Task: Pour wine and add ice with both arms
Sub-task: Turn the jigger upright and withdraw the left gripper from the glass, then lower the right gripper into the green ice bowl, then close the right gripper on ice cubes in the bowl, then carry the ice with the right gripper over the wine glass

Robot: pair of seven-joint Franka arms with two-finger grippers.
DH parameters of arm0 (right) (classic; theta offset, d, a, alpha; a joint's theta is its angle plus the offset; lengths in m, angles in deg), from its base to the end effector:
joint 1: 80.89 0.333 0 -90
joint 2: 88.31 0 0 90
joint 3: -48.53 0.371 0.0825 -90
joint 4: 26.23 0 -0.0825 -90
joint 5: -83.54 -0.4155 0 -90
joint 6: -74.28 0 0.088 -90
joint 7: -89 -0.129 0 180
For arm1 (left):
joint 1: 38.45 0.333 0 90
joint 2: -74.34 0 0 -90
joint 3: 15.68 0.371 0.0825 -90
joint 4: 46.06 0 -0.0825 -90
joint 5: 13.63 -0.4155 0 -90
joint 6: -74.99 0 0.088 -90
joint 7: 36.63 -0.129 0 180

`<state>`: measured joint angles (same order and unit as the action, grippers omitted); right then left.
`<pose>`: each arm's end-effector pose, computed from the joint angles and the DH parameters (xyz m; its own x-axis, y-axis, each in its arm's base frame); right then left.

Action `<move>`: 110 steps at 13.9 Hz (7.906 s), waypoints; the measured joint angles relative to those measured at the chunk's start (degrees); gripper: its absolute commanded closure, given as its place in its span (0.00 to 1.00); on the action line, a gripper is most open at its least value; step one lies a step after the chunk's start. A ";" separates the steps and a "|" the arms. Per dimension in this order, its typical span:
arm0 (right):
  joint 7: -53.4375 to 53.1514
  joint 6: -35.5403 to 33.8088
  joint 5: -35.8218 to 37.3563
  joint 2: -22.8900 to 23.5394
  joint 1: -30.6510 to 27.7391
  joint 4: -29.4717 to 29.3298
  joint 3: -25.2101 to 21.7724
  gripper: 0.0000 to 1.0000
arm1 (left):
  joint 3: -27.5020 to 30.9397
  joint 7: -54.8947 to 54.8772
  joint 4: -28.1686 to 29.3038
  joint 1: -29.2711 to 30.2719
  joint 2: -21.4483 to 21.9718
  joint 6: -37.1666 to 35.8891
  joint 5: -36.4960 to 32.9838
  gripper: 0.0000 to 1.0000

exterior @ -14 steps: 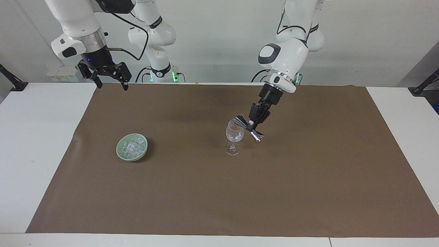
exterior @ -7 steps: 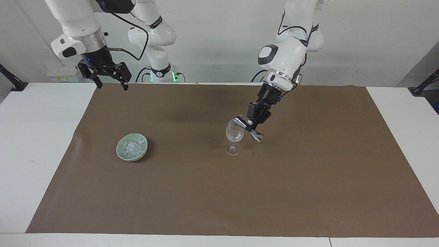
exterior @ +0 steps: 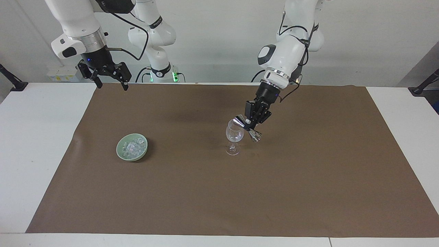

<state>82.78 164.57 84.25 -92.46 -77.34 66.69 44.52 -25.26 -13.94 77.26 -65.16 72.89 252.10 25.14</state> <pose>0.5605 -0.0077 0.6737 0.9929 -0.1162 0.0270 -0.1164 -0.9932 0.0044 0.5351 -0.3287 0.5087 0.7703 0.5253 0.3616 0.1352 -0.6886 0.7124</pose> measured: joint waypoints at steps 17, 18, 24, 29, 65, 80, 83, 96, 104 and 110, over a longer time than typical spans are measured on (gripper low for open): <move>0.00 0.00 0.00 0.00 0.00 0.00 0.00 0.00 | 0.86 13.04 -0.11 7.20 3.64 -7.55 11.29 1.00; 0.00 0.00 0.00 0.00 0.00 0.00 0.00 0.00 | 0.96 13.48 -0.13 10.03 4.88 -11.85 13.71 1.00; 0.00 0.00 0.00 0.00 0.00 0.00 0.00 0.00 | 2.08 14.05 0.31 31.55 9.42 -41.47 27.78 1.00; 0.00 0.00 0.00 0.00 0.00 0.00 0.00 0.00 | 2.15 14.20 4.12 46.50 9.23 -56.79 36.37 1.00; 36.67 48.47 -3.94 12.16 -2.24 29.24 -0.58 0.11 | 1.26 15.04 1.26 59.98 -19.57 -71.72 44.98 1.00; 42.88 48.47 -11.60 14.21 -3.17 29.54 -1.70 0.53 | 0.74 15.04 0.27 59.22 -21.57 -71.95 46.16 1.00; 43.44 48.56 -11.64 14.29 -3.17 29.52 -1.70 0.63 | 0.75 15.03 0.21 59.22 -21.68 -71.95 46.18 1.00; 35.99 43.60 -13.41 12.30 -3.15 25.03 -1.36 0.94 | 0.78 14.24 0.17 58.63 -22.17 -71.79 46.22 0.97; 11.50 34.42 -13.42 7.49 -2.79 18.30 5.04 0.94 | 0.80 14.04 0.04 58.52 -22.50 -71.23 46.26 0.85; -9.84 34.15 -13.06 6.83 -2.34 14.92 14.94 0.94 | 0.81 13.98 0.00 58.51 -22.52 -71.19 46.31 0.49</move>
<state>72.94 198.72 71.20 -85.63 -79.68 81.61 59.46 -24.45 0.04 77.26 -6.65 50.37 180.91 71.46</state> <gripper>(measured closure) 0.780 0.683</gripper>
